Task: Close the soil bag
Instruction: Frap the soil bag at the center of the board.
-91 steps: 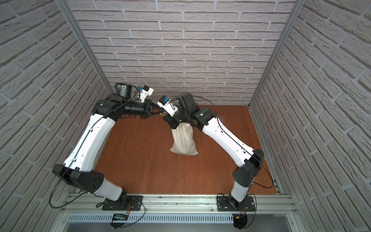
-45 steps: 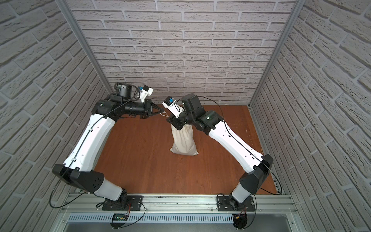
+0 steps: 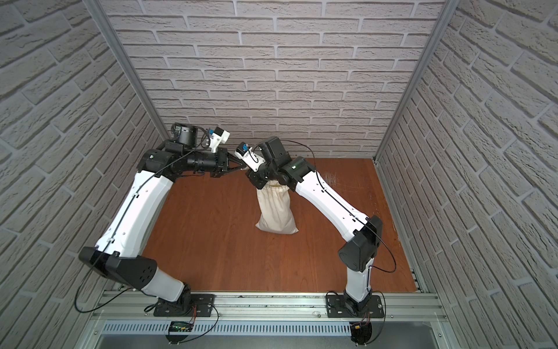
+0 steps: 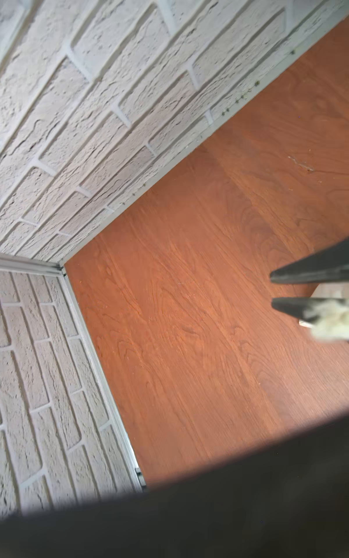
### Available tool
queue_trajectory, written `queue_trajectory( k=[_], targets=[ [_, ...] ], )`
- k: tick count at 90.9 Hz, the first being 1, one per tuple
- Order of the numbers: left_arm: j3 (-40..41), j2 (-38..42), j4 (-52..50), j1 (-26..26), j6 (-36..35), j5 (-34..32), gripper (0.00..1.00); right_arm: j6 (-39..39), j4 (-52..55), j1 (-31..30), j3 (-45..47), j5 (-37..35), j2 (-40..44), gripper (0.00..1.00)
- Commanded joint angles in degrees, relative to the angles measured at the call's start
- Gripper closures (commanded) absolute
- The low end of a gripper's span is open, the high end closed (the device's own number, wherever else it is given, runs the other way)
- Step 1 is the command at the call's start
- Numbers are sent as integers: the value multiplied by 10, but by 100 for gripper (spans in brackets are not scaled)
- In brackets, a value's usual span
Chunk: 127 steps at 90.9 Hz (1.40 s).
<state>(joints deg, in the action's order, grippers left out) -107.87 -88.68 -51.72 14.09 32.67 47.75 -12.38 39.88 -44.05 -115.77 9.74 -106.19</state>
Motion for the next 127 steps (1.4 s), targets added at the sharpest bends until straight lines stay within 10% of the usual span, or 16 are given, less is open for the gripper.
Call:
queue_trajectory(
  k=[1, 127],
  targets=[
    [-23, 0, 33, -4, 7, 4, 100, 1, -18, -3, -7, -42, 4, 91],
    [-219, -39, 92, -20, 91, -55, 100, -9, 42, 44, 117, -132, 65, 89]
  ],
)
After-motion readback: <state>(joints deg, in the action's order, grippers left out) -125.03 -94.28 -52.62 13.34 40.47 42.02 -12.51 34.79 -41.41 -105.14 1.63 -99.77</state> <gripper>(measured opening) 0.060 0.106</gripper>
